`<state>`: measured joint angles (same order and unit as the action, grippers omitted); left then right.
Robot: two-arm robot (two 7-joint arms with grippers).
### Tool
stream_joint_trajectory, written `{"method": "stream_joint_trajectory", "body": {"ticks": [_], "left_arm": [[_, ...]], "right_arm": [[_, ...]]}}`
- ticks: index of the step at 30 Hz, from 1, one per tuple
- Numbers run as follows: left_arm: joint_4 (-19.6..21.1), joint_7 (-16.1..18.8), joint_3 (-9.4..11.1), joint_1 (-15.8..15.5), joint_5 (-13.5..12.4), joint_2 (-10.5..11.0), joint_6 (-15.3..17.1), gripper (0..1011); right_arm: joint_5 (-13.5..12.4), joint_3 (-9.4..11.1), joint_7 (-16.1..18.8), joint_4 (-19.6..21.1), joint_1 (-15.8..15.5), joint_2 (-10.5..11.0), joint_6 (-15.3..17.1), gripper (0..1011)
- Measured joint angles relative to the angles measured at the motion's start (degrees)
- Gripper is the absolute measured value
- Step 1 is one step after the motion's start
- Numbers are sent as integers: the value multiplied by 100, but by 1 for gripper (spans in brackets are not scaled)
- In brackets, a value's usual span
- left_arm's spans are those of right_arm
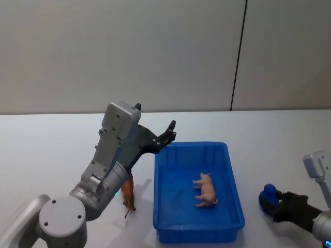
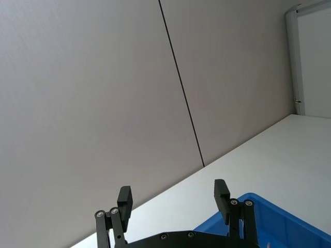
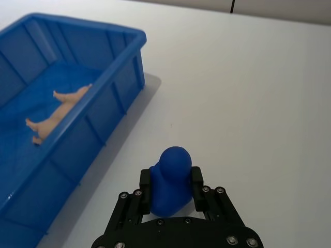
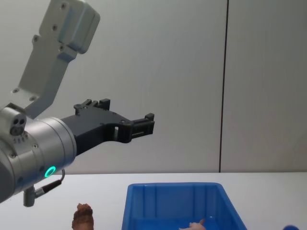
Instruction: Pick up the two dolls from the table and place them into the box.
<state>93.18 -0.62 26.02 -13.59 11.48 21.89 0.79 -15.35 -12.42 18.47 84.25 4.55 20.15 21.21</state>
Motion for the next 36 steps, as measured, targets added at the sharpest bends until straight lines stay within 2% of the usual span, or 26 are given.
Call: {"method": "stream_joint_trajectory", "body": {"ticks": [11, 17, 25, 36], "left_arm": [[0, 0, 0, 0, 0, 0, 0, 1001], [0, 0, 0, 0, 0, 0, 0, 1001], [0, 0, 0, 0, 0, 0, 0, 1001], [0, 0, 0, 0, 0, 0, 0, 1001]], "right_arm": [[-48, 34, -66, 228, 35, -2, -414, 381], [-55, 34, 11, 379, 108, -30, -619, 343], [11, -63, 370, 538, 321, -154, -802, 297], [214, -327, 878, 403, 650, -449, -737, 227]]}}
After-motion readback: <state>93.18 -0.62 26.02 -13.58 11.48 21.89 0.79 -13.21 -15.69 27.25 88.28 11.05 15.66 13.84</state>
